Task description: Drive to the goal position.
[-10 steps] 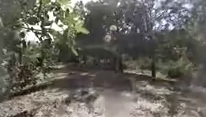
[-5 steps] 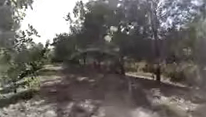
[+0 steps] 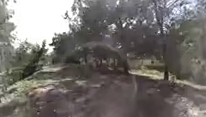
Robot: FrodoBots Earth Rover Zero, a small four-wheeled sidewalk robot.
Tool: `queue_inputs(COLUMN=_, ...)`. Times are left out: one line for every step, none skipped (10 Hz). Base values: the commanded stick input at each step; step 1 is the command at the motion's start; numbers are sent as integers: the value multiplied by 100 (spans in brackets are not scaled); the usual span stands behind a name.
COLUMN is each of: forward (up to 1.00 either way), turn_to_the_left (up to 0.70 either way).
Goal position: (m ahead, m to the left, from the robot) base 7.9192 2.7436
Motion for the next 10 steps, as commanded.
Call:
queue_inputs(forward=85, turn_to_the_left=28)
queue_inputs(forward=85, turn_to_the_left=10)
queue_inputs(forward=85, turn_to_the_left=0)
queue_inputs(forward=85, turn_to_the_left=0)
queue_inputs(forward=85, turn_to_the_left=0)
queue_inputs(forward=85, turn_to_the_left=0)
queue_inputs(forward=85, turn_to_the_left=0)
queue_inputs(forward=85, turn_to_the_left=0)
queue_inputs(forward=85, turn_to_the_left=0)
queue_inputs(forward=85, turn_to_the_left=0)
